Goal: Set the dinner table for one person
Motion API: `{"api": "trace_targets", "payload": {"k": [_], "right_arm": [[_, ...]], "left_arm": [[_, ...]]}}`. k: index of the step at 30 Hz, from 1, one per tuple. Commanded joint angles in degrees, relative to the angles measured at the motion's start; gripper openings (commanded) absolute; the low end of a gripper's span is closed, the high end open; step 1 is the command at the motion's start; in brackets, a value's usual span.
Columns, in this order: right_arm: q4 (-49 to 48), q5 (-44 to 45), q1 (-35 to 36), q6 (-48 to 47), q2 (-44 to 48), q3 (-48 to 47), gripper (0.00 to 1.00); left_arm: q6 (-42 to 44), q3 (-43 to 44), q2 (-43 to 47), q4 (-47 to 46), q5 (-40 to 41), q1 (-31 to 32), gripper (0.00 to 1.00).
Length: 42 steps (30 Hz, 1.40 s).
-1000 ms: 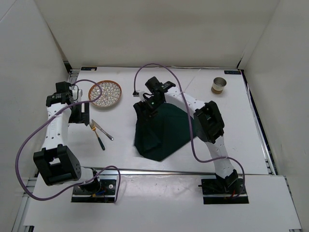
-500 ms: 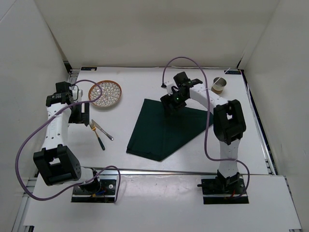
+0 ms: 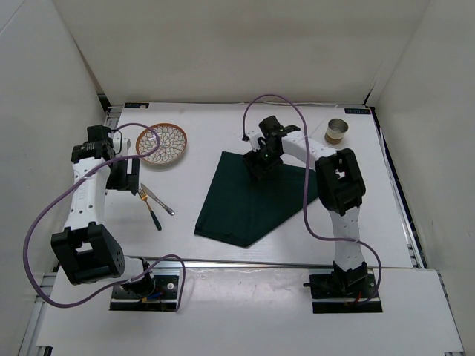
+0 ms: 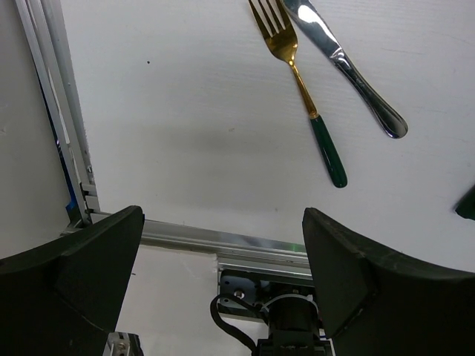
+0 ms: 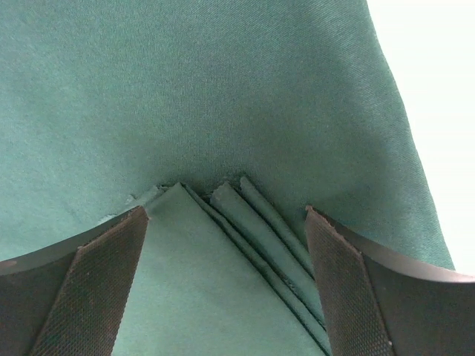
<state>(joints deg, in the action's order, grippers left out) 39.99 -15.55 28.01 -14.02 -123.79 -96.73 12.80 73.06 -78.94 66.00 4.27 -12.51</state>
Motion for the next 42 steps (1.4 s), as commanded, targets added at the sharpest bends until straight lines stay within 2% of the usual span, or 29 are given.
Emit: {"api": "trace_targets", "payload": {"k": [1, 5, 6, 8, 9, 11, 12, 16, 25, 31, 33, 39, 42], "right_arm": [[-0.7, 2.19, 0.29, -2.41, -0.75, 2.24, 0.87], [-0.7, 2.19, 0.81, -3.12, 0.64, 6.28, 0.64], [-0.7, 2.19, 0.82, -3.81, 0.65, 8.2, 0.53], [-0.7, 2.72, 1.34, -3.82, 2.14, 10.15, 0.4], [-0.7, 2.72, 1.35, -4.34, 3.1, 11.9, 0.28], [-0.7, 3.25, 1.35, -4.35, 4.68, 13.31, 0.2], [-0.7, 3.25, 1.35, -4.35, 4.69, 13.93, 0.12], [-0.7, 3.94, 1.35, -3.74, 8.38, 15.43, 0.02], [1.94, 3.77, 1.35, -2.33, 13.65, 13.32, 0.0], [1.94, 2.54, 1.35, -0.31, 15.77, 12.18, 0.03], [1.94, 1.5, 1.35, -0.3, 15.77, 10.69, 0.01], [10.97, -4.83, 1.87, -5.12, 18.66, 9.45, 0.01], [15.02, -6.5, 1.87, -7.86, 22.52, 12.34, 0.0]], "left_arm": [[0.56, 1.56, 1.94, -0.16, -0.85, 0.65, 1.0], [0.56, 1.56, 1.94, -0.17, -0.85, 0.65, 1.0], [0.56, 1.56, 1.94, -0.17, -0.85, 0.65, 1.0], [0.56, 1.56, 1.94, -0.69, -0.85, 0.65, 1.0], [0.56, 1.56, 1.94, -0.69, -0.85, 0.65, 1.0], [0.56, 1.56, 1.42, -1.3, -0.85, 0.65, 1.0], [0.56, 1.56, 1.42, -1.31, -1.37, 0.65, 1.0], [0.56, 1.56, 0.89, -1.84, -1.37, 0.65, 1.0], [0.56, -0.81, 1.42, -2.89, -2.43, 0.65, 1.0], [0.56, -2.56, 1.94, -3.42, -2.95, 0.65, 1.0], [0.56, -2.57, 1.94, -3.95, -3.48, 1.26, 1.0], [1.08, -3.09, 2.56, -3.95, -2.96, 1.26, 1.0], [1.61, -4.15, 3.7, -4.47, -2.43, 1.26, 1.0]]}}
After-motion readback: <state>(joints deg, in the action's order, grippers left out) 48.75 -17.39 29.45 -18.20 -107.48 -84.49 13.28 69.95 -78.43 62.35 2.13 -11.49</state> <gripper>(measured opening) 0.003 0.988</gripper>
